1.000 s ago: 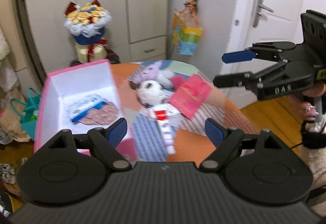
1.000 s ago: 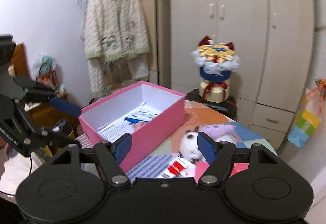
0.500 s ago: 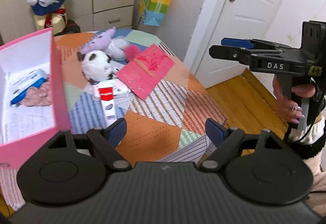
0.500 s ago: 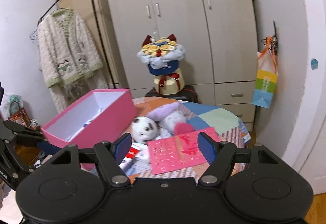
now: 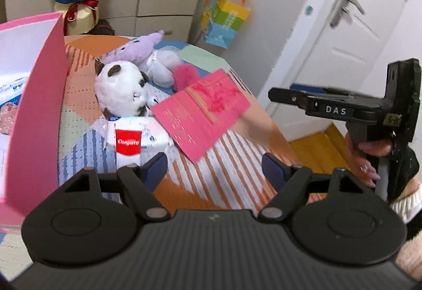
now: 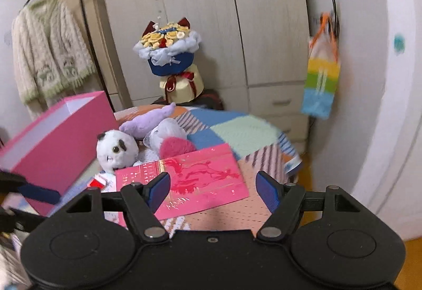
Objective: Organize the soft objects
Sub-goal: 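Move the left tool back toward the pink card envelope, then grasp the pink card envelope edge with the left gripper and lift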
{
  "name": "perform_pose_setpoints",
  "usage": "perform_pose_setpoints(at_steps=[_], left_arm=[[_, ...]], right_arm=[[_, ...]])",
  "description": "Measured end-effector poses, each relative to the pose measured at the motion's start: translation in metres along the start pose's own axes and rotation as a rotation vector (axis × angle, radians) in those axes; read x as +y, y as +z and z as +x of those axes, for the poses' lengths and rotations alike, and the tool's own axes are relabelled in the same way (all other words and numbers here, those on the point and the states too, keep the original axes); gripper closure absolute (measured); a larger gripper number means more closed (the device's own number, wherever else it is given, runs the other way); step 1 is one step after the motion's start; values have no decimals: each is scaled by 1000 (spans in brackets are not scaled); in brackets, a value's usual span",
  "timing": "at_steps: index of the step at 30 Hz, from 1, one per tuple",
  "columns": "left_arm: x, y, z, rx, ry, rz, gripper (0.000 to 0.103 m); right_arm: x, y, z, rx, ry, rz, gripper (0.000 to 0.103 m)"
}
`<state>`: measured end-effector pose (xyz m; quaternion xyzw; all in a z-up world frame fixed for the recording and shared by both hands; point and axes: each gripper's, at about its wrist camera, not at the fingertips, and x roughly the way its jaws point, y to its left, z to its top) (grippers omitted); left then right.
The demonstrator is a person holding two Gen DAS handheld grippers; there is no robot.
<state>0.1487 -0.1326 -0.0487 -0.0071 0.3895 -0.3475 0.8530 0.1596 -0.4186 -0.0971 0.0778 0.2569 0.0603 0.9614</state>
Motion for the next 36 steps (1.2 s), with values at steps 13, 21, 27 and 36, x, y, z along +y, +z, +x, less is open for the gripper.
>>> perform_pose_setpoints(at_steps=[13, 21, 27, 36], left_arm=[[22, 11, 64, -58, 129, -77, 49], [15, 12, 75, -73, 180, -17, 52], [10, 13, 77, -46, 239, -18, 52], [10, 12, 78, -83, 218, -93, 52]], right_arm=[[-22, 7, 72, 100, 103, -38, 28], [-40, 7, 89, 127, 159, 22, 28], [-43, 2, 94, 138, 172, 38, 27], [-40, -4, 95, 123, 185, -22, 30]])
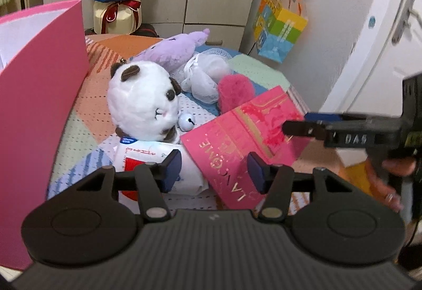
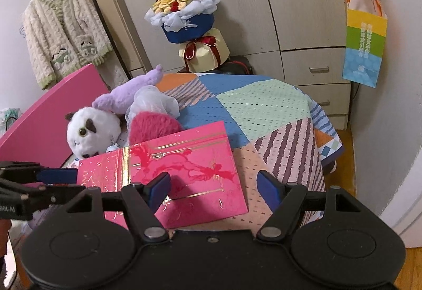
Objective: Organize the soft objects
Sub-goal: 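Grasp the pink card envelope edge with the left gripper and lift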
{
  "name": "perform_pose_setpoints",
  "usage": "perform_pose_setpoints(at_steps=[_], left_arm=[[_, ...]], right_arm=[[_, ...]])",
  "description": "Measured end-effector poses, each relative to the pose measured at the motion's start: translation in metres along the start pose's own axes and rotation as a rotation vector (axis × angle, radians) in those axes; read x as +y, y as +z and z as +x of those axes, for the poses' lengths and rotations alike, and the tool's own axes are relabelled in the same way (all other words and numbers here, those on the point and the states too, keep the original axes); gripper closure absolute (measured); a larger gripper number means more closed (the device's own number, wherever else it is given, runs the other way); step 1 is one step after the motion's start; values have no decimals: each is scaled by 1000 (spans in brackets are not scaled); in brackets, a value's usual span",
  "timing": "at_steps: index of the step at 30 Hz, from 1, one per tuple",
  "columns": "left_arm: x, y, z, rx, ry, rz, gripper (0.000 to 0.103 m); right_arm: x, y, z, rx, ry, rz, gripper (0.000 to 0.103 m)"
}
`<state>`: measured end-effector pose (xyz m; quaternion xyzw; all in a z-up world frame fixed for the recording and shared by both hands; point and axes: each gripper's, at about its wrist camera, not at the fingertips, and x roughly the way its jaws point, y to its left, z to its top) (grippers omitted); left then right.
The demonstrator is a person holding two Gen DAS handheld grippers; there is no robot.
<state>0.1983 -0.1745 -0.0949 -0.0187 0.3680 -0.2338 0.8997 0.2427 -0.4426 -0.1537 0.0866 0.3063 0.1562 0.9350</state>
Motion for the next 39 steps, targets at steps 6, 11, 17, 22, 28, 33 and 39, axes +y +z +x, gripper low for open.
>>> perform_pose_setpoints(at_steps=[6, 11, 17, 22, 28, 33, 39], left_arm=[[-11, -9, -1, -73, 76, 12, 64], [-14, -13, -5, -102, 82, 3, 64], [-13, -12, -13, -113, 65, -10, 64], [-13, -12, -22, -105, 73, 3, 64], [-15, -11, -43, -123, 58, 42, 64], [-18, -14, -59, -95, 58, 80, 64], [-16, -22, -78, -77, 68, 104, 64]], right_arm=[[-1, -3, -4, -11, 5, 6, 49], [-1, -4, -11, -20, -25, 44, 58], [6, -6, -24, -4, -40, 74, 58], [22, -10, -33, 25, -34, 63, 48], [43, -19, -39, 89, -50, 46, 39], [64, -23, -51, 101, -101, 34, 39], [98, -32, -69, 110, -167, 10, 40]])
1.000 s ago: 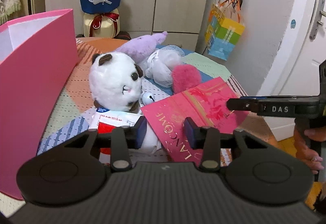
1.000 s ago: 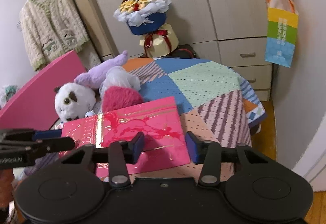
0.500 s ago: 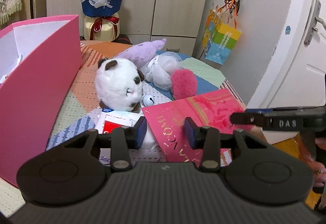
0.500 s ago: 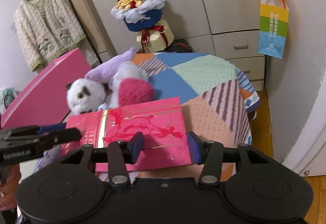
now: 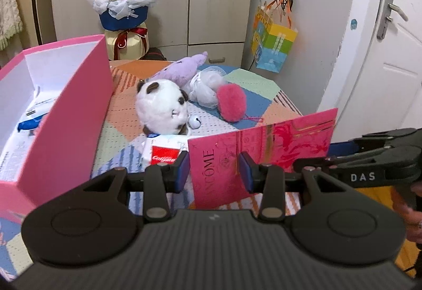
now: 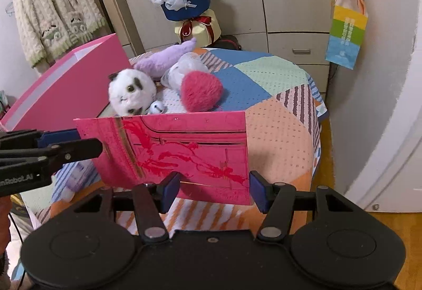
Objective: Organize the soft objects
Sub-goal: 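Grasp the pink card envelope edge with the left gripper and lift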
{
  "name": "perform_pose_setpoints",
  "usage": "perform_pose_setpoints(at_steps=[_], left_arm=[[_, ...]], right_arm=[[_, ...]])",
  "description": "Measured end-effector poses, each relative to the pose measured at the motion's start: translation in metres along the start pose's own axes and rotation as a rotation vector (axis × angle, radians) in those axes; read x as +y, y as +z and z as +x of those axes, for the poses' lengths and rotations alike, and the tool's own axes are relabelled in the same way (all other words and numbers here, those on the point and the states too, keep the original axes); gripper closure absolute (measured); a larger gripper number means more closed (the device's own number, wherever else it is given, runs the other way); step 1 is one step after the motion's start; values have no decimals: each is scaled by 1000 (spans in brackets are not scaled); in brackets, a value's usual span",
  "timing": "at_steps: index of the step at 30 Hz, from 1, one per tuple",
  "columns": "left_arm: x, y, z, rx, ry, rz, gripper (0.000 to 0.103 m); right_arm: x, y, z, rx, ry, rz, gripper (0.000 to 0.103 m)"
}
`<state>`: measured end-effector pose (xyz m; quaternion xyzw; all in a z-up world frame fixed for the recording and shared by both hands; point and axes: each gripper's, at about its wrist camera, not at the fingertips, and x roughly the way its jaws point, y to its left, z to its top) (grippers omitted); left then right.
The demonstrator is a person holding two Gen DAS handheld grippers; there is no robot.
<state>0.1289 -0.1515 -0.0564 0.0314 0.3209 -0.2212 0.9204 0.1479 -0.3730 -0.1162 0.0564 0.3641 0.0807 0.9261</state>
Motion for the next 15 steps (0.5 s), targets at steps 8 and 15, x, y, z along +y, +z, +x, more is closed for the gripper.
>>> perform_pose_setpoints(at_steps=[8, 15], left_arm=[[10, -3, -29, 18, -26, 2, 64], [20, -8, -53, 45, -45, 14, 64]], right_arm=[[29, -13, -26, -1, -31, -14, 40], [52, -22, -44, 14, -33, -22, 40]])
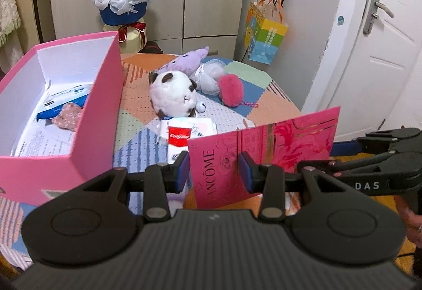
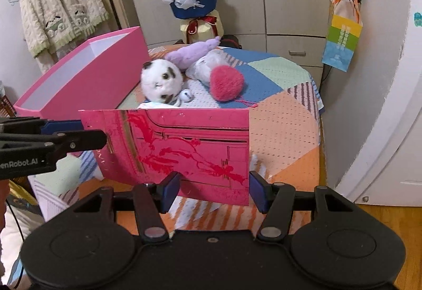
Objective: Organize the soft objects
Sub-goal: 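Grasp the pink card envelope edge with the left gripper and lift, then carry the envelope over the pink shoebox and lower it inside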
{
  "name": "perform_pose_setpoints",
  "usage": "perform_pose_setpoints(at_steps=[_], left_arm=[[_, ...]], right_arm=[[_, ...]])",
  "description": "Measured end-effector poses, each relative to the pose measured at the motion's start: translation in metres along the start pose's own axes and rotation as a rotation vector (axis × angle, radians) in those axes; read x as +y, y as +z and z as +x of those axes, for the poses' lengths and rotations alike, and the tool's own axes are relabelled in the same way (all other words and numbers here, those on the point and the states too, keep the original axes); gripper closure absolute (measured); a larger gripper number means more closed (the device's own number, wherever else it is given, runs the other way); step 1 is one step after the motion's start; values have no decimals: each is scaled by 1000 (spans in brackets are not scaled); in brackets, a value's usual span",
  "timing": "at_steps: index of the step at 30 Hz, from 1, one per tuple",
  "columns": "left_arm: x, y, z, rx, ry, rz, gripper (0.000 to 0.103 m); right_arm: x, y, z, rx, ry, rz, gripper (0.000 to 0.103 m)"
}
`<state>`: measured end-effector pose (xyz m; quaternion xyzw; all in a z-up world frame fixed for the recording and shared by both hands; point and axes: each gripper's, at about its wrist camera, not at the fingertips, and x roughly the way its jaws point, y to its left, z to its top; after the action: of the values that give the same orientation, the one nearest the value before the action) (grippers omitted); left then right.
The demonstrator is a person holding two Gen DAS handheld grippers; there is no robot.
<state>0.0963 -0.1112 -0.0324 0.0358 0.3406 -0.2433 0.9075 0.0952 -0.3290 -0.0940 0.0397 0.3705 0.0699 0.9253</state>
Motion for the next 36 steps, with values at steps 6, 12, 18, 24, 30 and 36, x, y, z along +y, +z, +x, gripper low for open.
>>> perform_pose_setpoints(at_steps=[6, 12, 18, 24, 30, 36], left_arm=[[13, -7, -28, 10, 13, 1, 64], [33, -13, -69, -39, 46, -20, 64], [58, -8, -114, -109, 89, -37, 64], [81, -1, -156, -205, 173, -25, 64], [100, 16, -175, -246, 254, 51, 64], [133, 40, -166, -255, 306, 39, 64]], right_arm=[[26, -6, -16, 2, 37, -56, 40], [62, -4, -37, -45, 83, -126, 40], [95, 12, -51, -111, 148, -157, 40], [133, 30, -54, -149, 213, -214, 40], [162, 58, -47, -194, 248, -239, 40], [186, 90, -14, -202, 277, -247, 40]])
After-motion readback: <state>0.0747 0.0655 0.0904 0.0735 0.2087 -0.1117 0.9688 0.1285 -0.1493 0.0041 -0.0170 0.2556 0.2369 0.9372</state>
